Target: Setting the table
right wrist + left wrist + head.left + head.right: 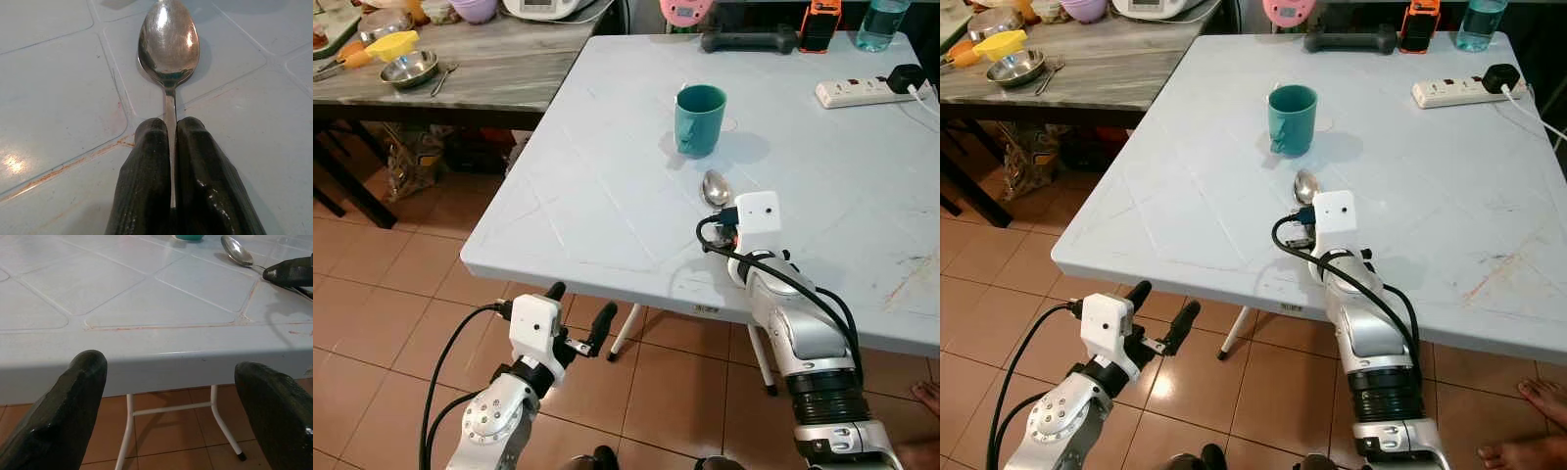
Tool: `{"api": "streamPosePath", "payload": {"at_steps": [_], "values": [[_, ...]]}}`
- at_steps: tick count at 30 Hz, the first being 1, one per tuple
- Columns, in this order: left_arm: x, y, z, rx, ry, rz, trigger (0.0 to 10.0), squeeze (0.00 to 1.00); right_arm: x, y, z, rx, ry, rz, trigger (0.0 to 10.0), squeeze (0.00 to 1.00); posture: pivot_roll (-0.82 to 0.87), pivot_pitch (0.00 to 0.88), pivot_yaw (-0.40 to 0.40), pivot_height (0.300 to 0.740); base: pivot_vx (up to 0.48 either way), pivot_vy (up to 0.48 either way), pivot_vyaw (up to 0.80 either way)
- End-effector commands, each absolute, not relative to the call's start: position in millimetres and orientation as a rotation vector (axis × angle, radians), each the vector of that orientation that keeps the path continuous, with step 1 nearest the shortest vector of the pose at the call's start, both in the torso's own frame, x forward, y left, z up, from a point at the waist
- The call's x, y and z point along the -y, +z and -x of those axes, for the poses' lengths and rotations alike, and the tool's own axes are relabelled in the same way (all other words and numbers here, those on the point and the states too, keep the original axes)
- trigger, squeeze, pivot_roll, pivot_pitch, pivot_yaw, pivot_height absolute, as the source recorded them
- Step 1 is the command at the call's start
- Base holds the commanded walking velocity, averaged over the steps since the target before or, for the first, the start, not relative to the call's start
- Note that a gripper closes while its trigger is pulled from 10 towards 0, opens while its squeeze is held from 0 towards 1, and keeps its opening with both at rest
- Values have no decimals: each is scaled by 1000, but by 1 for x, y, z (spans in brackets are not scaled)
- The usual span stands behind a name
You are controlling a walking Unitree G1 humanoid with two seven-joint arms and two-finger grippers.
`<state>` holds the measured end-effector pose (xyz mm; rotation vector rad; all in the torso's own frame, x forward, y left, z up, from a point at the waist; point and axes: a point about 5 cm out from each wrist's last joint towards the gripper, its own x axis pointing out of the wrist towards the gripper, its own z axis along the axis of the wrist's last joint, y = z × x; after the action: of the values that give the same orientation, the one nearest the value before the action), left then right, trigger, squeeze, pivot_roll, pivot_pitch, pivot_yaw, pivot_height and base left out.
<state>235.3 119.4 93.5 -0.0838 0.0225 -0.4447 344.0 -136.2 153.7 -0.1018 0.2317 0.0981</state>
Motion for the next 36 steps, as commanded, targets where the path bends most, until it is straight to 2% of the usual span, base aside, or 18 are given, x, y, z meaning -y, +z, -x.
{"api": "streamPosePath", "payload": {"at_steps": [1,17,21,36], "values": [[-123,88,-233,-51,-433,68,10000,0,127,119,-333,-404,146,102,0,0,-154,193,122,740,0,0,0],[-125,91,-236,-36,-419,63,10000,0,126,112,-329,-432,148,89,0,0,-151,185,125,740,0,0,0],[-127,100,-239,-3,-411,75,10000,0,125,118,-330,-385,142,75,0,0,-150,183,121,740,0,0,0],[-120,119,-235,18,-574,192,10000,0,130,115,-325,-355,131,91,0,0,-154,169,118,740,0,0,0]]}}
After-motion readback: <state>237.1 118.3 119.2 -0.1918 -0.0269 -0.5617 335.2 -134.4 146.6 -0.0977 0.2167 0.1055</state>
